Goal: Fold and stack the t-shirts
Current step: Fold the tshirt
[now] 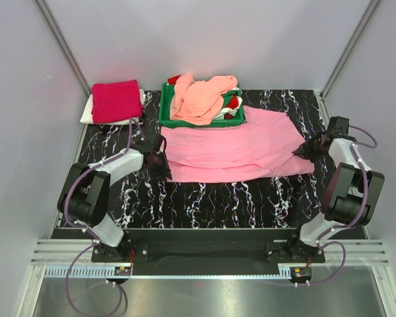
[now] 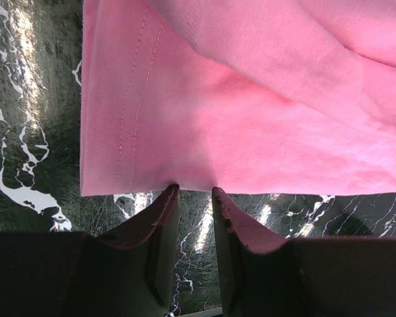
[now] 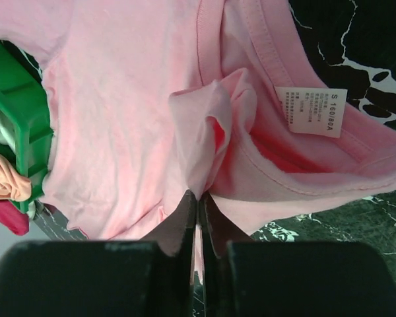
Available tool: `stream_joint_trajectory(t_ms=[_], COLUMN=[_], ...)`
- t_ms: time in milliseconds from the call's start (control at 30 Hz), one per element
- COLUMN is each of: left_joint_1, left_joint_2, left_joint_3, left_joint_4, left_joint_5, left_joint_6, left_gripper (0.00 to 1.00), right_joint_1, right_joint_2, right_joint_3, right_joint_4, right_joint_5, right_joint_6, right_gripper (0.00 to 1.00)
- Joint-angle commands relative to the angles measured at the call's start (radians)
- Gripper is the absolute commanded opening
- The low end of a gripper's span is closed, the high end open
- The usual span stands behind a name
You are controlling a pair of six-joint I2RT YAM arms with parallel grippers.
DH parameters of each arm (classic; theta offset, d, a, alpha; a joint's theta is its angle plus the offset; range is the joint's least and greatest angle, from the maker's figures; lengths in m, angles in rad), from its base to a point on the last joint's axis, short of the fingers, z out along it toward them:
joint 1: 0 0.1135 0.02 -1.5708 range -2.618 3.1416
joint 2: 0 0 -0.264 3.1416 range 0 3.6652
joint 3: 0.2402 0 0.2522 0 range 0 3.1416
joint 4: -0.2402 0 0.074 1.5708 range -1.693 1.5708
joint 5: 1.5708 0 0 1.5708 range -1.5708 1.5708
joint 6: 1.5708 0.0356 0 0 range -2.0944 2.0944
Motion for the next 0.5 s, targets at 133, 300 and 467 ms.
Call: stream_joint_trajectory(t_ms=[133,300,467], left_joint_1=[-0.006,-0.007,-0.009], left_joint_2=[-0.028,-0.025,-0.023], left_joint_3=[0.015,0.013,0.01], left_joint_4=[0.03,0.03,0.033], left_joint_5=[0.013,0.015,0.015], left_joint_6=[-0.003,-0.003,-0.006], left_gripper=[0.3,0.29,0.29], right_joint_1=[0.008,0.009,0.011], right_joint_2=[0.008,0.021,0.023], right_joint_3=[-0.029,-0.06,-0.083], right_joint_4=[0.009,0.035,0.053], right_joint_5=[-0.026,-0.035,-0.037], right_joint_6=[-0.001,-0.007,-0.005], right_gripper=[0.16,0.19,0.2])
